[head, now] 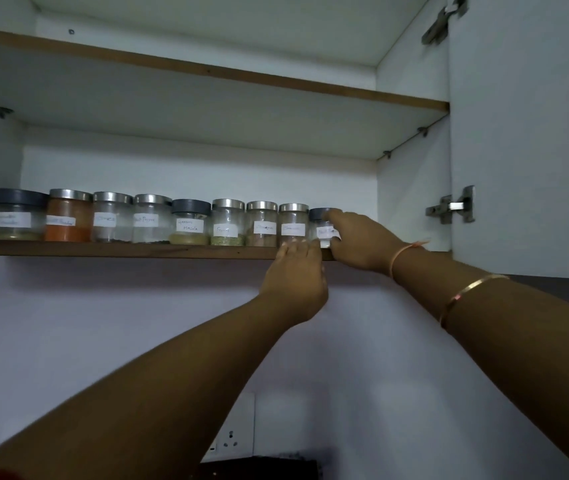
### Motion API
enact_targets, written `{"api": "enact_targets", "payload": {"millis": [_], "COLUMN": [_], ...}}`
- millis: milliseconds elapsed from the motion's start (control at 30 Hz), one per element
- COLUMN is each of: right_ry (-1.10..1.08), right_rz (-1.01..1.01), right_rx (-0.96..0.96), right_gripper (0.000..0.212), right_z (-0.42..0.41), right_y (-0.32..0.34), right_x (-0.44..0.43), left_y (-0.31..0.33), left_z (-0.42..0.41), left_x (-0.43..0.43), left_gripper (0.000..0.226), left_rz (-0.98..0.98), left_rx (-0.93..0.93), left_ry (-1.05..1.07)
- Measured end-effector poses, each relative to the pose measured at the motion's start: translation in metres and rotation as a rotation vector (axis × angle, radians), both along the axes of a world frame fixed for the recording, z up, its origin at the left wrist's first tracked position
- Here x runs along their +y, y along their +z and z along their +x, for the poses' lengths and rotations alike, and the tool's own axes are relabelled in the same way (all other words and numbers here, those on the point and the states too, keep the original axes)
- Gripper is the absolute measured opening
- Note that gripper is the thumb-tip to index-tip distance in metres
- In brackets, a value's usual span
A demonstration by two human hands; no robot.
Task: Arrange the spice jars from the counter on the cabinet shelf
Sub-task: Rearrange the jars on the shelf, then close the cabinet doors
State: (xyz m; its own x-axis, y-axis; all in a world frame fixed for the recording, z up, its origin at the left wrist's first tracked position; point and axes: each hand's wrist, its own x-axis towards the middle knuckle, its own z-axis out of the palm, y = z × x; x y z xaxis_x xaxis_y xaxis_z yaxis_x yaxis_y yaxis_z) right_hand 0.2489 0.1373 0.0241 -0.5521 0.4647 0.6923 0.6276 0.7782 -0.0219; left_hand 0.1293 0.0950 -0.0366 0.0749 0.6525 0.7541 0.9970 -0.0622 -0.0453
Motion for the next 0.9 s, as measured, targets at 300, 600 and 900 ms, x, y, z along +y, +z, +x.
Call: {"api": "enact_targets", "payload": {"millis": [300, 600, 900], "right_ry": [-0.191, -0.49, -0.832], "right_rz": [0.112, 0.207, 0.374], "right_rx": [-0.061, -0.196, -0.488], "right_gripper": [0.05, 0.044, 0.041], "right_z": [0.021, 0.061, 0.128], "right_y": [-0.01, -0.002, 0.021], "right_x": [-0.07, -0.116, -0.153], "left_y": [-0.005, 0.008, 0.029], "left_z": [0.014, 0.058, 0.109], "left_x": [-0.051, -0.078, -0.087], "left_gripper": [0.063, 0.072, 0.076], "left_rz": [-0.035, -0.001, 0.035], "left_rx": [0.079, 0.039, 0.082], "left_ry": [0.013, -0.04, -0.178]}}
